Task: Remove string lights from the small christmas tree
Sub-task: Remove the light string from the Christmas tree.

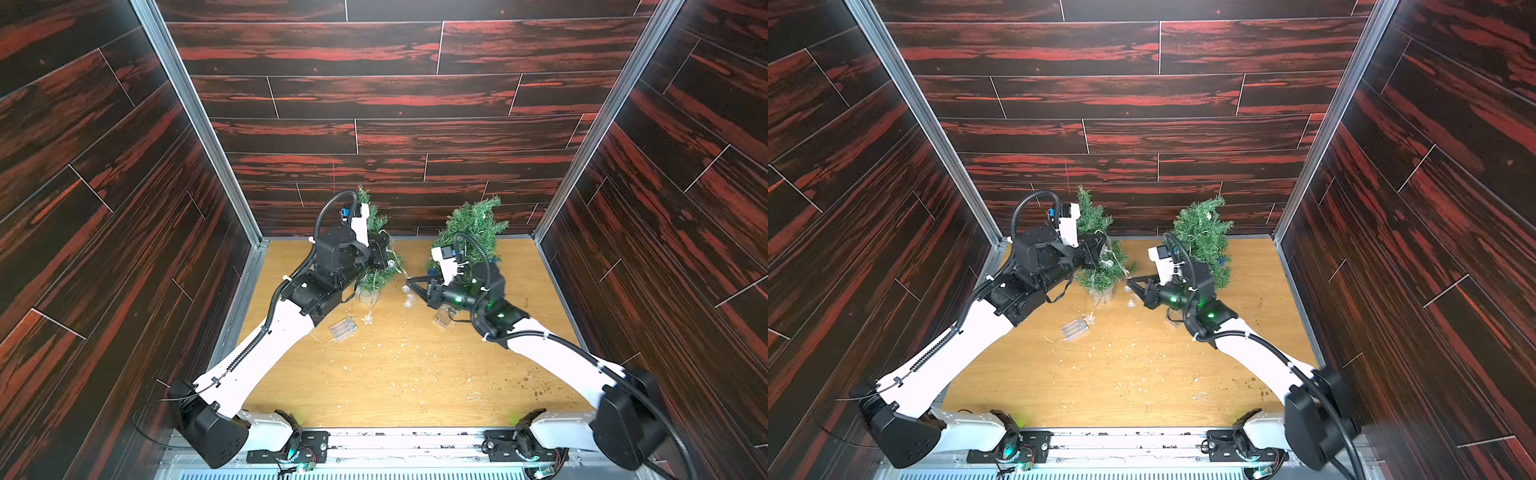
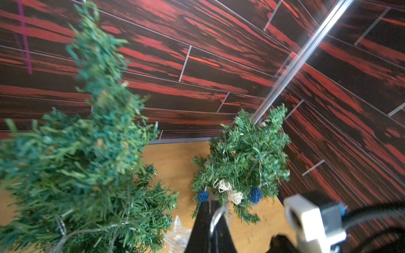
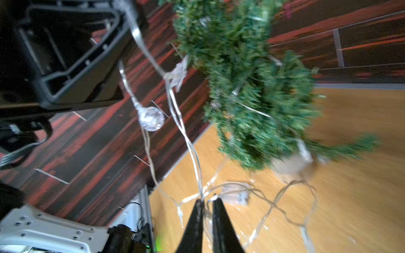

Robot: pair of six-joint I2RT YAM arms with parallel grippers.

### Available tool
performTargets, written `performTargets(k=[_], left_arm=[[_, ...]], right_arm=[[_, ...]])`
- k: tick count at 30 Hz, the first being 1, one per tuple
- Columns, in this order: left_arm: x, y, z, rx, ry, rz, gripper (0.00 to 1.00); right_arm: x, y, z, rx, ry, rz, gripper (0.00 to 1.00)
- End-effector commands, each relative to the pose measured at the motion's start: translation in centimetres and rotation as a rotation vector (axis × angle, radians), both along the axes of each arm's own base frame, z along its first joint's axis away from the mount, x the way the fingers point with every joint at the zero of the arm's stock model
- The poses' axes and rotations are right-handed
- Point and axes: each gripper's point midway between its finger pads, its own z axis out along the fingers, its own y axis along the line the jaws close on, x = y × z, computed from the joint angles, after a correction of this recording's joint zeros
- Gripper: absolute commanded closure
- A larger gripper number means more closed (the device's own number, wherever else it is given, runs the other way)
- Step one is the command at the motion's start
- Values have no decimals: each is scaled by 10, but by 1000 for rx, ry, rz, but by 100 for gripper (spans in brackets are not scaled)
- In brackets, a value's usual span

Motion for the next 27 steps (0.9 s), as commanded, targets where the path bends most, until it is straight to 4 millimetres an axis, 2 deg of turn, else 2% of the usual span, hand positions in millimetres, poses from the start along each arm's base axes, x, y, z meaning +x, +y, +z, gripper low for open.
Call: performTargets(k=[1,6,9,13,16,27], left_arm=[[2,4,19,-52,-20,38,100],[4,3,29,-65,-39,39,100],[6,3,28,-41,-38,43,100],[6,4,30,-57,-40,49,100],[6,4,30,-60,-43,51,100],[3,7,33,-66,-48,60,100]], right_arm=[[-2,18,26,117,-80,51,83],[-10,38,33,160,-95,128,73],[-14,47,33,169,-99,150,65],[-12,58,25,166,-84,161,57],[-11,65,28,174,-93,167,51],[-3,92,29,193,-90,187,50]])
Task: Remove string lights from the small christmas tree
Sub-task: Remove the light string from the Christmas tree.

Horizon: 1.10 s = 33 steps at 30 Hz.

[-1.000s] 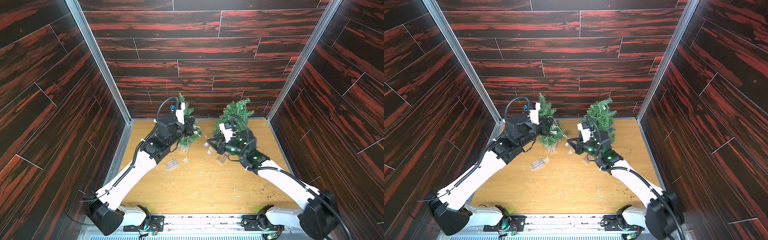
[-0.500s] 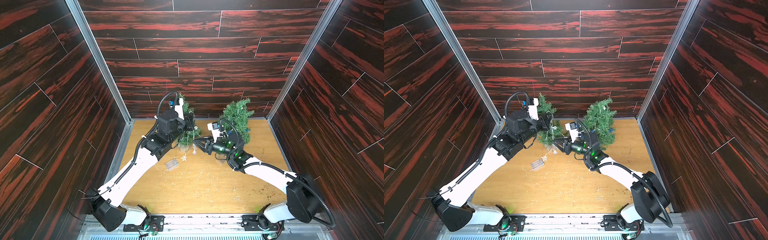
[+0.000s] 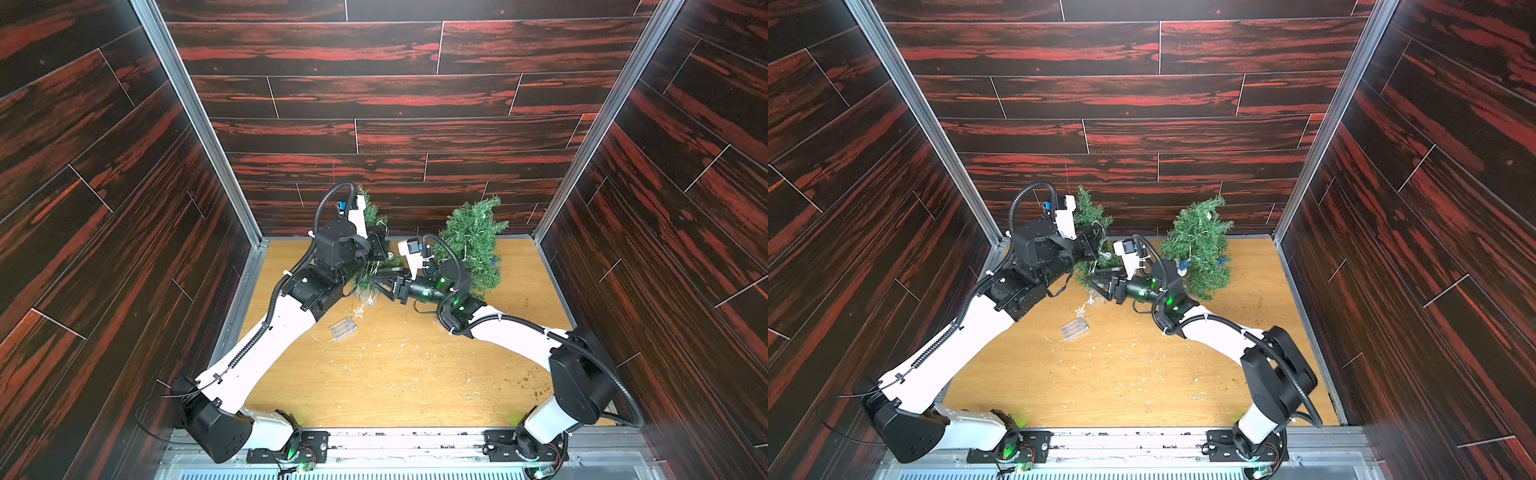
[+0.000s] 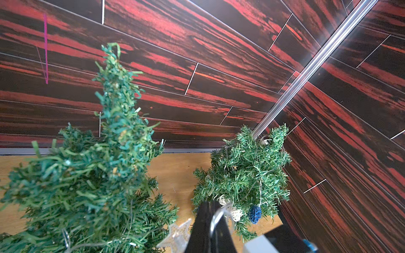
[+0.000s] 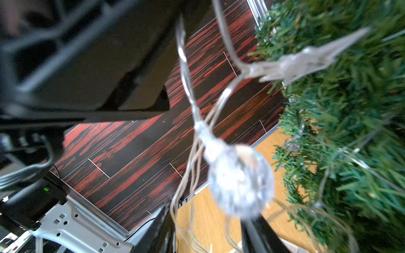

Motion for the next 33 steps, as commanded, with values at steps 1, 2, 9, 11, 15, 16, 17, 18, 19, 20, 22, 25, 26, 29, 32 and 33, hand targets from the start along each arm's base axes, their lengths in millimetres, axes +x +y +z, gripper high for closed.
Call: performTargets(k=[1,2,9,11,15,16,17,18,19,20,22,25,26,29,32,33], left_arm=[[-4,5,18,-36,-35,16,100],[-5,5,19,-37,-36,19,100],[-6,10,18,-55,-33,42,100],[-5,12,15,-55,-27,51,100],[-4,16,11,-51,-23,74,100],[-5,16,10,-49,-24,76,100],[-4,17,10,-49,-25,79,100],[-5,17,11,-48,-27,79,100],[-5,18,11,-46,-28,81,100],[-5,18,11,-42,-30,81,100],[-5,18,11,-34,-33,81,100],[-5,19,13,-32,-38,83,100],[-5,19,14,-33,-37,84,100],[-6,17,15,-52,-33,79,100],[-7,18,16,-66,-30,83,100],[-7,19,16,-68,-30,88,100]], right_arm=[[6,9,3,32,-7,-7,50],[7,10,3,33,-4,-13,50],[22,9,-1,39,31,-93,67],[24,8,-2,38,38,-104,71],[11,10,6,72,14,-71,66],[8,10,6,75,12,-65,64],[6,10,6,76,12,-59,62],[5,10,7,81,9,-54,60],[3,9,7,84,10,-50,59],[2,8,9,87,6,-48,58],[-1,7,9,87,3,-41,57],[-5,6,10,93,5,-28,52],[-5,6,10,96,8,-28,51],[1,9,8,98,19,-45,50],[10,14,12,114,31,-70,50],[11,16,14,121,34,-69,50]])
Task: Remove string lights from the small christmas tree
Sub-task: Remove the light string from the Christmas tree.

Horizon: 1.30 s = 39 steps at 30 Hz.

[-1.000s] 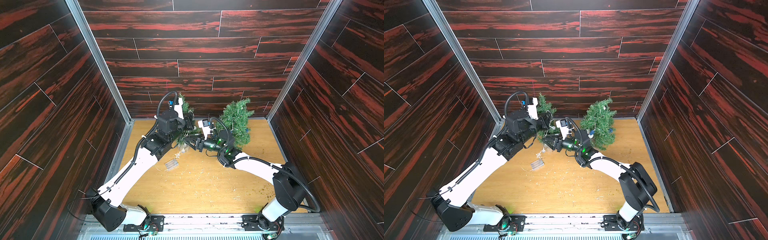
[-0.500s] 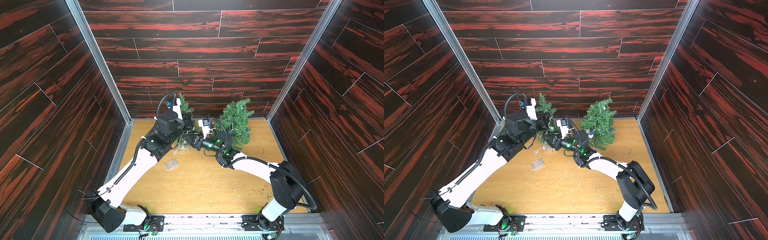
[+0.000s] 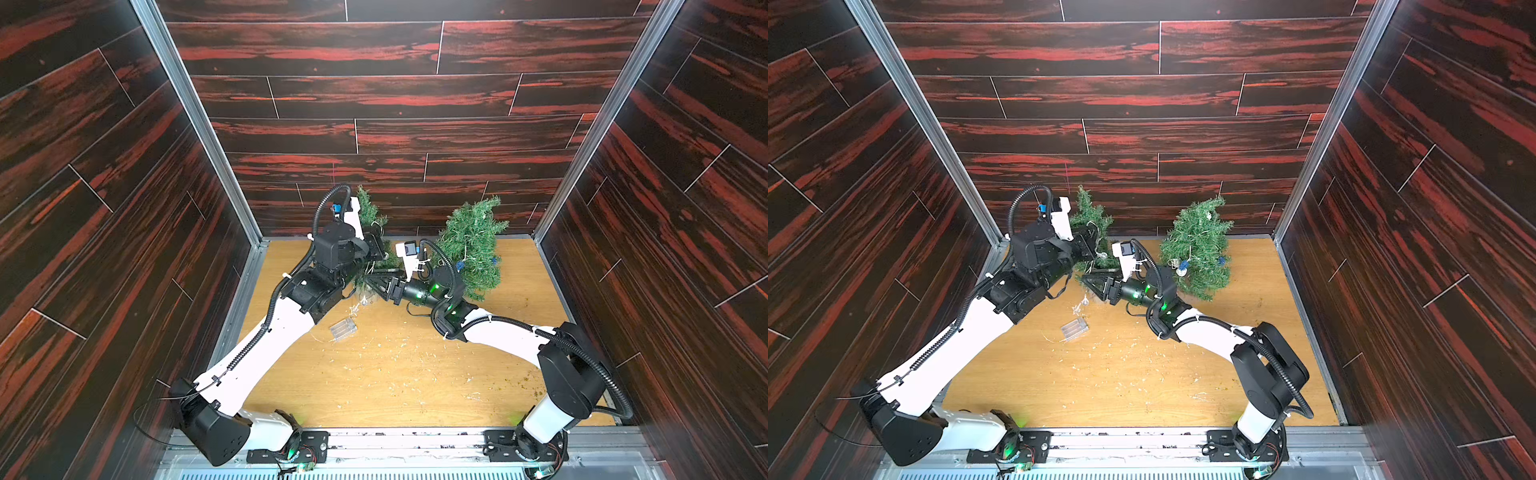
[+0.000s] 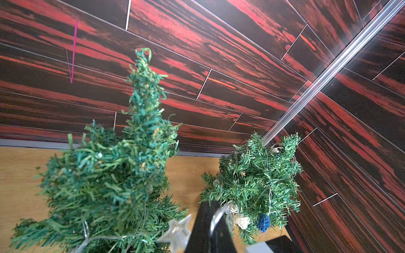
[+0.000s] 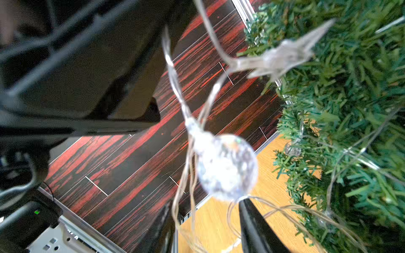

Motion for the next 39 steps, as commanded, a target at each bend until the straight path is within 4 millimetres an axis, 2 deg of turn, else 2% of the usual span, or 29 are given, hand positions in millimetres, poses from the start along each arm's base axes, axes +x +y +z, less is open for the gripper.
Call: performTargets(k=[1,6,9,13,18,28,29,31,32,35,37,39], left_arm=[[-10,8,19,-48,-39,21,100],[-11,11,19,-66,-37,35,100],[-13,14,19,-74,-40,46,100],[-16,18,22,-87,-47,55,100],[-18,20,20,-90,-43,56,100],[-26,32,22,-34,-65,85,100],[-26,32,19,-13,-60,82,97],[-27,34,15,22,-57,89,84],[-27,36,13,30,-56,98,81],[-29,45,10,53,-57,121,67],[-33,52,6,91,-57,136,61],[-36,62,1,105,-51,168,58]], right_arm=[[7,9,18,64,-15,-9,50],[21,15,23,74,10,-86,50],[31,14,19,73,43,-138,58],[37,10,19,79,62,-184,80],[38,4,16,69,76,-211,100],[20,-9,8,-14,77,-195,100],[17,-12,9,-20,69,-198,100],[16,-22,10,-45,58,-234,100],[16,-26,9,-63,56,-251,100],[13,-42,18,-115,38,-294,100],[10,-53,26,-146,20,-314,100],[7,-62,35,-174,8,-331,100]])
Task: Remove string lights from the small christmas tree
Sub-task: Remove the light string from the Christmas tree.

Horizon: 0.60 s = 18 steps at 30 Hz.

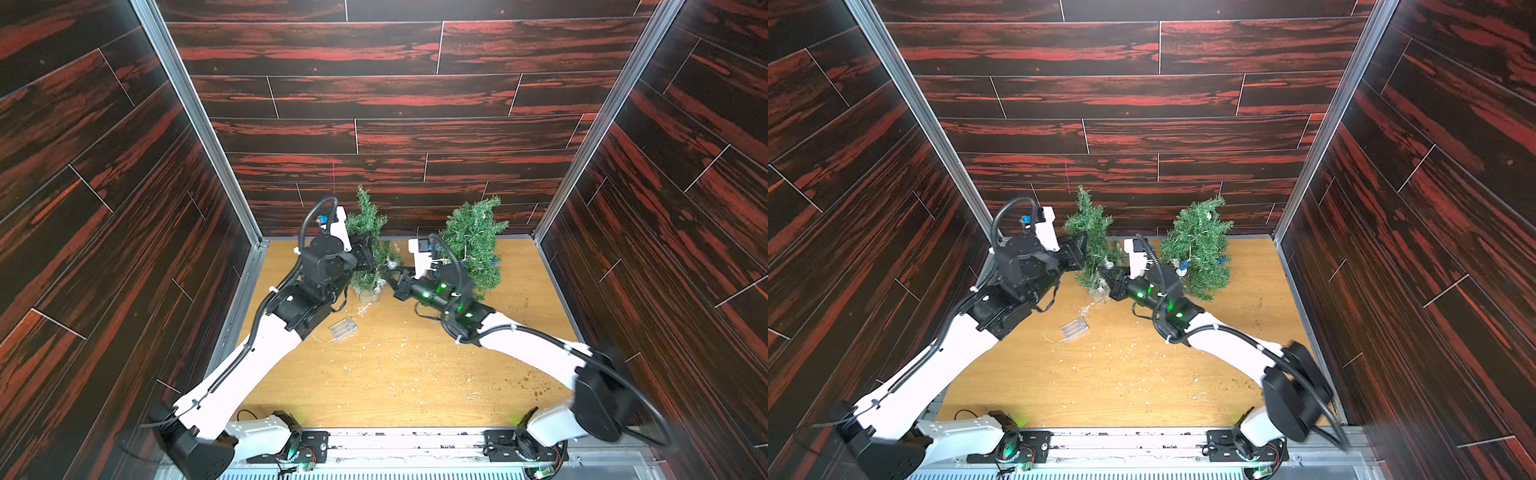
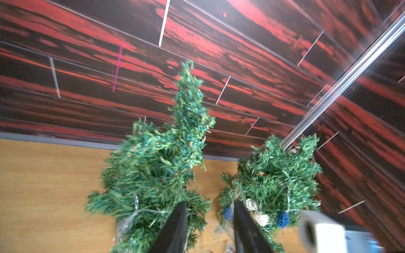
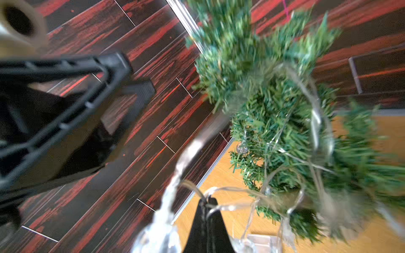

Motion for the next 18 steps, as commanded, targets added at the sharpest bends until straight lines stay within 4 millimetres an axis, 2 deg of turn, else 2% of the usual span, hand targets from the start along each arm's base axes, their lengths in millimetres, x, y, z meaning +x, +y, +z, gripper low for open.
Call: performTargets(k=[1,6,12,18], left_arm=[[-10,25,0,37,-12,65,58],[-13,48,-21,65,43,107,57],[-7,64,-55,-2,109,136,58],[-4,74,-74,-17,137,157,58]], right_arm=[[-4,-24,26,-71,-41,-60,100],[4,-58,59,-144,-66,-155,100],[44,-103,103,-183,-89,-254,100],[86,-117,143,-199,-169,-305,100]])
